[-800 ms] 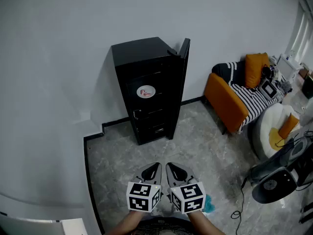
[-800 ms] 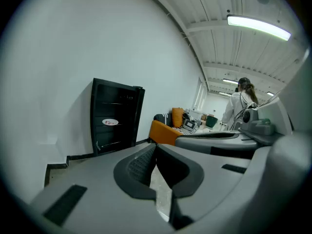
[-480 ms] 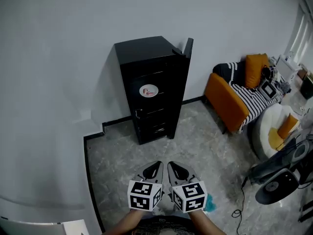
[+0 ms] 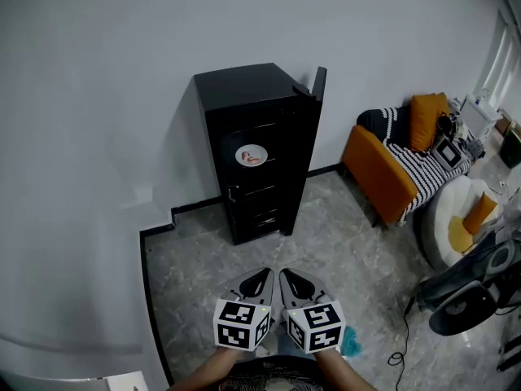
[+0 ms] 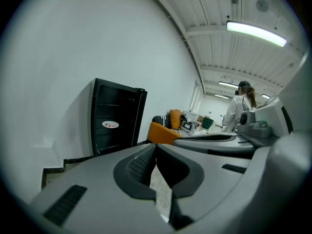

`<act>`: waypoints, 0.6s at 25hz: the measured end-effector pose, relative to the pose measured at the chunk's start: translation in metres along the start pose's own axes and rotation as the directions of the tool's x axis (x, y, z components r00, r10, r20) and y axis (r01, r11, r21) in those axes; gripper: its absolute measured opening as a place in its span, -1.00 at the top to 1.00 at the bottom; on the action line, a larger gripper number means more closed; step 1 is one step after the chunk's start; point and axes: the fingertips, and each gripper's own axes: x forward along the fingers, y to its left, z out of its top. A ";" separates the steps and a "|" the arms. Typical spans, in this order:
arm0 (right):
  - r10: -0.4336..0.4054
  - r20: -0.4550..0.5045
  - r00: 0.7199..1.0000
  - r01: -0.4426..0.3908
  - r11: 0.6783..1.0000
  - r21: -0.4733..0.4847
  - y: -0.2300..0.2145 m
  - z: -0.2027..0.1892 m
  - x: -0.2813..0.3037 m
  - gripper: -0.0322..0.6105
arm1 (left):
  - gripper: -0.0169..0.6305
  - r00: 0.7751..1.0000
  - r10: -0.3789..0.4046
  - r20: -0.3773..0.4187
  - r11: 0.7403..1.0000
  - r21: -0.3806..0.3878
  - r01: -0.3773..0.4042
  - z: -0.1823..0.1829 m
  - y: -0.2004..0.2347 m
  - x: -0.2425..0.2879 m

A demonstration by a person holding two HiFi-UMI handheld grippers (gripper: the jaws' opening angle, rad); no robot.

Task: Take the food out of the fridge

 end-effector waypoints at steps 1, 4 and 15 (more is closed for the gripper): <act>0.003 0.001 1.000 -0.003 1.000 0.000 0.000 0.001 0.004 0.83 | 0.91 1.000 0.002 0.002 1.000 0.000 -0.002 0.001 0.003 0.002; 0.011 0.001 1.000 -0.011 1.000 0.001 -0.003 0.005 0.016 0.83 | 0.91 1.000 0.011 0.004 1.000 -0.005 -0.011 0.007 0.012 0.009; 0.029 -0.005 1.000 -0.029 0.999 0.028 -0.057 0.026 0.069 0.83 | 0.90 0.999 0.031 -0.015 0.999 -0.012 -0.032 0.034 0.034 0.078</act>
